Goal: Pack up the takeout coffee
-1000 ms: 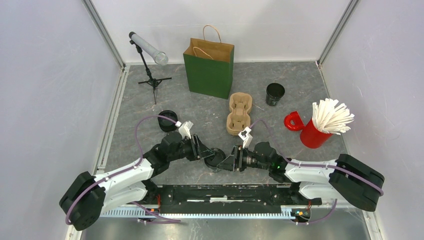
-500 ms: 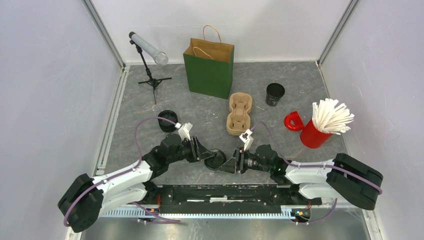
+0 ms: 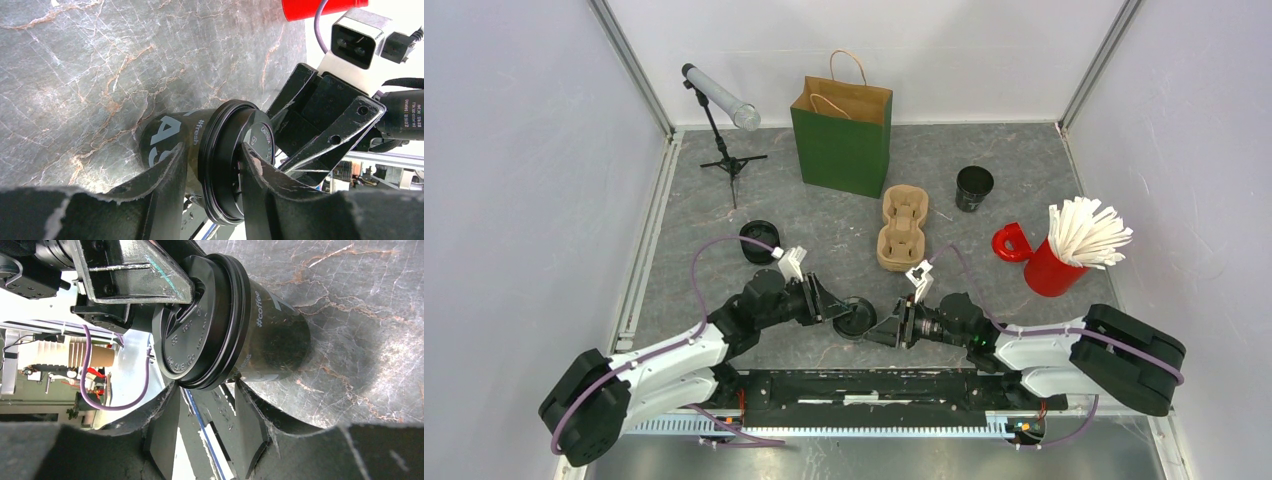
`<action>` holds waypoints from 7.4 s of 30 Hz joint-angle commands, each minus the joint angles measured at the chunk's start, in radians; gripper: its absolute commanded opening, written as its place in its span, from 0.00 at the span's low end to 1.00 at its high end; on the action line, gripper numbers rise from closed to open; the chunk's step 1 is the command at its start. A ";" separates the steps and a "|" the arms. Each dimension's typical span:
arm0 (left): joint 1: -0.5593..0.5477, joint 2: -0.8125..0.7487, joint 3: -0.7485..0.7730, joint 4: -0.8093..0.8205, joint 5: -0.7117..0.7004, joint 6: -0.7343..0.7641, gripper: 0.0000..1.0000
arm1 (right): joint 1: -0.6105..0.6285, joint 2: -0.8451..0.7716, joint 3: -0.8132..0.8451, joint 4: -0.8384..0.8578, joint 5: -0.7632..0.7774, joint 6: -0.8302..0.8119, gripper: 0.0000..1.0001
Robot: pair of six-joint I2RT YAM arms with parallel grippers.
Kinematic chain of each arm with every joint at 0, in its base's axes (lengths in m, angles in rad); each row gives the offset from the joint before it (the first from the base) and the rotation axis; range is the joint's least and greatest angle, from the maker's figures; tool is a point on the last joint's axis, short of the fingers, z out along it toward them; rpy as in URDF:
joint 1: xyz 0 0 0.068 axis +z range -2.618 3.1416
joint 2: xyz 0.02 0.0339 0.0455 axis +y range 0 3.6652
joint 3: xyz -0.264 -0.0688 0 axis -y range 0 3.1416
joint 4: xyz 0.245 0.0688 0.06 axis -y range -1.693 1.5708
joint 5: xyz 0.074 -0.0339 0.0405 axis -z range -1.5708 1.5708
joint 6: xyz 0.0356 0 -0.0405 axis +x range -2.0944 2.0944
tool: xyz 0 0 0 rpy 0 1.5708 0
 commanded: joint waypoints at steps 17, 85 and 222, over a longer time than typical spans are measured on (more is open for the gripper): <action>-0.098 0.091 -0.042 -0.075 -0.088 -0.047 0.46 | -0.007 -0.134 -0.004 -0.197 0.110 -0.057 0.67; -0.139 0.053 -0.039 -0.032 -0.095 0.119 0.43 | -0.010 -0.421 0.170 -0.631 0.326 -0.273 0.71; -0.141 -0.111 -0.004 -0.023 -0.060 0.141 0.47 | 0.024 -0.278 0.274 -0.534 0.050 -0.449 0.59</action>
